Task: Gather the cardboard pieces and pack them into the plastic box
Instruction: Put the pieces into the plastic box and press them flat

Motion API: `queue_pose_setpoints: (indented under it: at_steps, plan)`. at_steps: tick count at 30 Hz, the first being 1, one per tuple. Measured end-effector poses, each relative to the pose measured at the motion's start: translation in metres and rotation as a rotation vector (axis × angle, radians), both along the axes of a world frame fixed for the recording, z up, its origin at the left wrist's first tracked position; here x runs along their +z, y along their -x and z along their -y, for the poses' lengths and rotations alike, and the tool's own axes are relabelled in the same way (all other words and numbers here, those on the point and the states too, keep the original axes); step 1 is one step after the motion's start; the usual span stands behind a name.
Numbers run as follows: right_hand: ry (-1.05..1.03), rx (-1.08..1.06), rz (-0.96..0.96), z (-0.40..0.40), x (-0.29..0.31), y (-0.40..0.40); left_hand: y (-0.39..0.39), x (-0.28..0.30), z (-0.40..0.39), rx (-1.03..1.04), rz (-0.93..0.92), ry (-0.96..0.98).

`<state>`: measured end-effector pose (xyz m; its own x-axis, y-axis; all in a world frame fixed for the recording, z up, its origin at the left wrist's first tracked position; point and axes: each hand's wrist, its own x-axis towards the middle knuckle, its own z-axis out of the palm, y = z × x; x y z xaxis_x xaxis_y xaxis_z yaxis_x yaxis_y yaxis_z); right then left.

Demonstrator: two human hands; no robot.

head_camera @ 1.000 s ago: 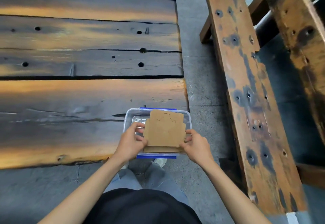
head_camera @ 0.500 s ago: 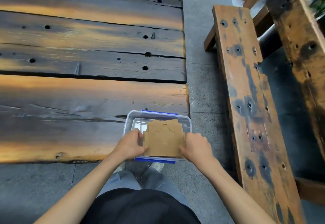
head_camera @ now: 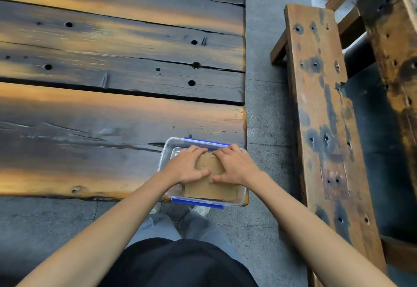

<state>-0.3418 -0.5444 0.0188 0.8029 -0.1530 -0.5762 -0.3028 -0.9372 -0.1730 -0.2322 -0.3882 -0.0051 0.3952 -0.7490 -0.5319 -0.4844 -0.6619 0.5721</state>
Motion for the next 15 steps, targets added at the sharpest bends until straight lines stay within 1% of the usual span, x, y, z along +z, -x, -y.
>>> queue_pose_setpoints:
  at_steps: [3, 5, 8, 11, 15]
  plan:
    - [0.024, -0.010, -0.010, 0.003, -0.004, 0.006, -0.002, -0.002, 0.000, -0.024, 0.058, -0.026]
    - [0.013, -0.039, -0.019, 0.007, -0.006, 0.010, -0.003, -0.003, -0.002, -0.020, 0.052, -0.017]
    - [-0.009, -0.057, -0.039, 0.012, -0.008, 0.015, -0.003, -0.004, -0.005, 0.006, 0.013, 0.001]
    - [-0.021, -0.056, -0.069, 0.014, -0.010, 0.018, -0.003, -0.005, -0.005, 0.054, -0.066, 0.005]
    - [-0.019, -0.048, -0.101, 0.016, -0.010, 0.018, -0.003, -0.007, -0.006, 0.045, -0.143, -0.091]
